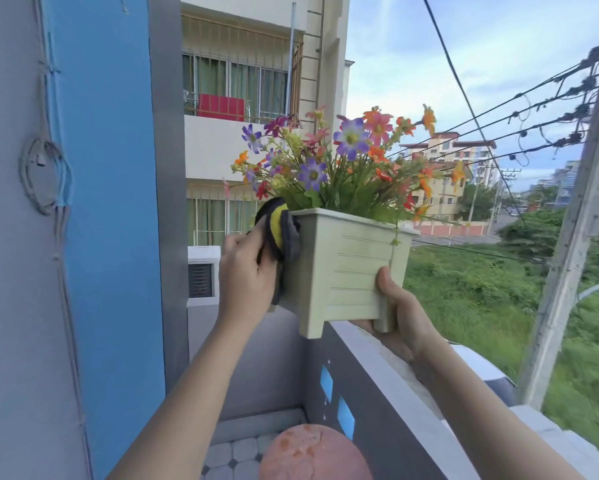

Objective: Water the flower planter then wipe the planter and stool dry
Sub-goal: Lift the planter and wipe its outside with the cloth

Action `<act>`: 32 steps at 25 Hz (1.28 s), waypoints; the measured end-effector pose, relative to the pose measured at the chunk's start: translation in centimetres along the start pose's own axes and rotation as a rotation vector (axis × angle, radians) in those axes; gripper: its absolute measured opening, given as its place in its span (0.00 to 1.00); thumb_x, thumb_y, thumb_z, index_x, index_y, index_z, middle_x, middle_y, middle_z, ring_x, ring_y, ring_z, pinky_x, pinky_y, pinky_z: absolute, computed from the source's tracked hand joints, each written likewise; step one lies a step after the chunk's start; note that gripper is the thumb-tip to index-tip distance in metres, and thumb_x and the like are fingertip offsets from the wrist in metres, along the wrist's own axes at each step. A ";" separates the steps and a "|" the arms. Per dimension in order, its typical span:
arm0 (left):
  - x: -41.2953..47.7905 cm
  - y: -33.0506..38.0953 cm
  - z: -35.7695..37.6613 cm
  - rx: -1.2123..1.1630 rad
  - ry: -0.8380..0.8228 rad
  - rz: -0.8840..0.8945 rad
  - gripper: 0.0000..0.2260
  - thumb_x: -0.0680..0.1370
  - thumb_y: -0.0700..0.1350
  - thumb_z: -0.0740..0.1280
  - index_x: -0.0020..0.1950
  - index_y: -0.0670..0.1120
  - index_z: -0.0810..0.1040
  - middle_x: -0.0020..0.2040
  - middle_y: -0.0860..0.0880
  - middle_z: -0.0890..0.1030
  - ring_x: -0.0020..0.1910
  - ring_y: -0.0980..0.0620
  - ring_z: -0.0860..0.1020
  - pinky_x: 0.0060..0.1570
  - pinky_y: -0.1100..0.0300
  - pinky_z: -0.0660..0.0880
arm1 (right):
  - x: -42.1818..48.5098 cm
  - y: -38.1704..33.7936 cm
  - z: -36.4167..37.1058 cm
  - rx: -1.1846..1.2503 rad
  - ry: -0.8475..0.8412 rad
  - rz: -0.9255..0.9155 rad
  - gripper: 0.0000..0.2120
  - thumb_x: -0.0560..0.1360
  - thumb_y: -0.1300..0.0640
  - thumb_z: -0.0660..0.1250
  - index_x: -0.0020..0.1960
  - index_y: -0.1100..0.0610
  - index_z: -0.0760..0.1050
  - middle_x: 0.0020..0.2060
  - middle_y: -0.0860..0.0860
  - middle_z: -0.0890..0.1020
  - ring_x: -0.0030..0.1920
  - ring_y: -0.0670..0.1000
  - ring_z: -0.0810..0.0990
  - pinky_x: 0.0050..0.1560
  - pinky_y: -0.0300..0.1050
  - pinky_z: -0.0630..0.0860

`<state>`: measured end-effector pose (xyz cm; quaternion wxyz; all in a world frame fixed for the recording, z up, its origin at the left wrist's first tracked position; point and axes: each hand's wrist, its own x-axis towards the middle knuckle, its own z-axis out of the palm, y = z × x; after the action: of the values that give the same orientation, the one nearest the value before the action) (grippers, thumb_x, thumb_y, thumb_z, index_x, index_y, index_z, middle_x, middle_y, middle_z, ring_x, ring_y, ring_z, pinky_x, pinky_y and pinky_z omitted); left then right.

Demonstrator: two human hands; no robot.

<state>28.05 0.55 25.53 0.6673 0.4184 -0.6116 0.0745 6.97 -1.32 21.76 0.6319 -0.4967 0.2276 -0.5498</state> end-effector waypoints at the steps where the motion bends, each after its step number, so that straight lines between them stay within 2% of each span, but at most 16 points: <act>1: 0.4 -1.0 0.0 0.056 -0.014 -0.049 0.10 0.78 0.37 0.58 0.54 0.38 0.77 0.31 0.52 0.66 0.39 0.47 0.67 0.31 0.57 0.58 | -0.2 0.0 -0.1 0.019 -0.009 -0.003 0.41 0.43 0.39 0.85 0.52 0.55 0.83 0.52 0.54 0.86 0.50 0.53 0.86 0.50 0.54 0.81; 4: 1.0 -3.5 -0.3 0.039 -0.091 -0.280 0.10 0.80 0.42 0.57 0.39 0.43 0.71 0.29 0.50 0.68 0.36 0.44 0.68 0.29 0.56 0.60 | -0.7 -0.3 -0.2 0.060 -0.041 -0.002 0.37 0.42 0.41 0.85 0.48 0.56 0.86 0.50 0.54 0.87 0.48 0.54 0.87 0.43 0.53 0.85; 7: 0.3 -3.1 -0.8 -0.443 -0.245 -0.661 0.13 0.79 0.59 0.57 0.48 0.52 0.74 0.43 0.53 0.77 0.46 0.50 0.76 0.47 0.56 0.71 | -0.7 -0.5 0.1 0.044 -0.035 0.003 0.34 0.44 0.39 0.84 0.46 0.53 0.87 0.49 0.53 0.87 0.47 0.52 0.87 0.42 0.51 0.85; 9: -0.4 -2.7 -1.2 -0.582 -0.376 -0.604 0.17 0.70 0.65 0.65 0.52 0.56 0.73 0.47 0.63 0.80 0.47 0.64 0.79 0.51 0.63 0.72 | -0.6 -0.8 0.7 0.044 -0.005 0.009 0.29 0.50 0.39 0.83 0.46 0.53 0.87 0.47 0.52 0.87 0.46 0.51 0.87 0.38 0.49 0.85; 11: -0.7 -2.8 -1.3 -0.636 -0.392 -0.552 0.17 0.66 0.55 0.72 0.51 0.57 0.73 0.46 0.62 0.81 0.43 0.68 0.80 0.44 0.67 0.73 | -0.4 -1.3 1.1 0.066 0.049 0.023 0.16 0.61 0.41 0.75 0.41 0.52 0.88 0.43 0.50 0.88 0.42 0.50 0.87 0.33 0.49 0.85; 13: -0.9 -3.1 -1.4 -0.672 -0.313 -0.568 0.13 0.68 0.48 0.72 0.50 0.56 0.73 0.45 0.60 0.80 0.39 0.69 0.79 0.39 0.70 0.74 | -0.5 -1.5 1.4 0.110 0.084 0.051 0.13 0.64 0.46 0.73 0.39 0.54 0.88 0.42 0.51 0.88 0.42 0.52 0.87 0.33 0.53 0.84; 15: -1.1 -3.2 -1.7 -0.710 -0.240 -0.598 0.13 0.67 0.48 0.71 0.49 0.55 0.74 0.45 0.58 0.80 0.40 0.65 0.79 0.40 0.67 0.74 | -0.6 -1.3 1.7 0.236 0.039 0.056 0.22 0.54 0.53 0.82 0.46 0.60 0.86 0.46 0.56 0.86 0.47 0.58 0.84 0.33 0.53 0.84; 17: -1.1 -3.4 -1.9 -0.730 -0.178 -0.627 0.14 0.65 0.50 0.72 0.47 0.54 0.73 0.45 0.55 0.78 0.43 0.60 0.78 0.43 0.63 0.73 | -0.7 -1.0 2.2 0.399 -0.008 0.049 0.34 0.45 0.64 0.84 0.50 0.67 0.82 0.46 0.61 0.84 0.50 0.62 0.78 0.31 0.50 0.84; 19: -1.2 -3.3 -2.0 -0.723 -0.113 -0.613 0.14 0.66 0.49 0.75 0.44 0.51 0.71 0.40 0.53 0.74 0.40 0.56 0.75 0.43 0.61 0.72 | -0.5 -0.6 2.9 0.512 0.036 0.002 0.37 0.41 0.71 0.82 0.50 0.68 0.78 0.41 0.62 0.83 0.42 0.62 0.80 0.26 0.45 0.81; 20: -1.2 -3.0 -2.0 -0.707 -0.070 -0.593 0.15 0.67 0.48 0.76 0.43 0.51 0.70 0.37 0.53 0.70 0.37 0.56 0.73 0.41 0.61 0.71 | -0.6 -0.4 3.7 0.492 0.071 -0.025 0.38 0.44 0.72 0.82 0.53 0.66 0.75 0.39 0.61 0.82 0.36 0.58 0.81 0.25 0.42 0.80; 22: -1.1 -2.0 -1.9 -0.609 0.018 -0.527 0.15 0.69 0.45 0.75 0.42 0.51 0.68 0.34 0.54 0.67 0.33 0.60 0.72 0.38 0.63 0.71 | -0.1 0.3 4.4 0.403 0.187 -0.135 0.37 0.66 0.70 0.74 0.69 0.53 0.63 0.43 0.57 0.81 0.33 0.51 0.79 0.27 0.37 0.78; 24: -1.0 -1.1 -2.0 -0.479 0.070 -0.449 0.16 0.69 0.45 0.75 0.40 0.53 0.67 0.33 0.54 0.66 0.30 0.62 0.69 0.37 0.63 0.69 | 0.0 0.7 5.2 0.307 0.191 -0.221 0.33 0.79 0.60 0.63 0.77 0.42 0.53 0.56 0.51 0.80 0.43 0.51 0.80 0.39 0.43 0.82; 26: -0.8 -0.6 -2.2 -0.391 0.056 -0.402 0.16 0.69 0.47 0.75 0.39 0.53 0.67 0.33 0.53 0.68 0.32 0.58 0.69 0.38 0.61 0.69 | -0.3 0.8 6.0 0.091 0.092 -0.216 0.27 0.78 0.42 0.60 0.75 0.44 0.61 0.65 0.48 0.78 0.57 0.52 0.82 0.57 0.54 0.79; 27: -0.9 -0.5 -2.1 -0.344 0.039 -0.390 0.15 0.69 0.48 0.75 0.39 0.52 0.68 0.33 0.53 0.69 0.33 0.57 0.70 0.38 0.61 0.69 | -0.3 0.9 5.7 -0.033 0.041 -0.171 0.32 0.74 0.36 0.62 0.75 0.43 0.62 0.66 0.48 0.78 0.60 0.51 0.81 0.57 0.55 0.79; 30: -1.6 -0.6 -1.7 -0.220 0.044 -0.371 0.14 0.68 0.52 0.75 0.41 0.49 0.72 0.34 0.53 0.74 0.35 0.57 0.73 0.37 0.64 0.70 | -0.7 0.7 5.5 -0.285 0.025 -0.069 0.34 0.67 0.40 0.68 0.72 0.39 0.64 0.58 0.40 0.82 0.51 0.45 0.85 0.43 0.51 0.81; 32: -2.1 -0.5 -1.3 -0.143 0.076 -0.344 0.16 0.68 0.57 0.74 0.42 0.48 0.72 0.32 0.54 0.74 0.34 0.56 0.74 0.35 0.67 0.68 | -0.5 1.1 5.4 -0.332 0.081 -0.105 0.31 0.66 0.45 0.71 0.68 0.41 0.67 0.53 0.41 0.84 0.51 0.46 0.85 0.44 0.52 0.82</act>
<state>28.82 1.97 23.54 0.7208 0.4652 -0.5093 -0.0689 11.85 1.09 22.86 0.5018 -0.5829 0.3144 -0.5564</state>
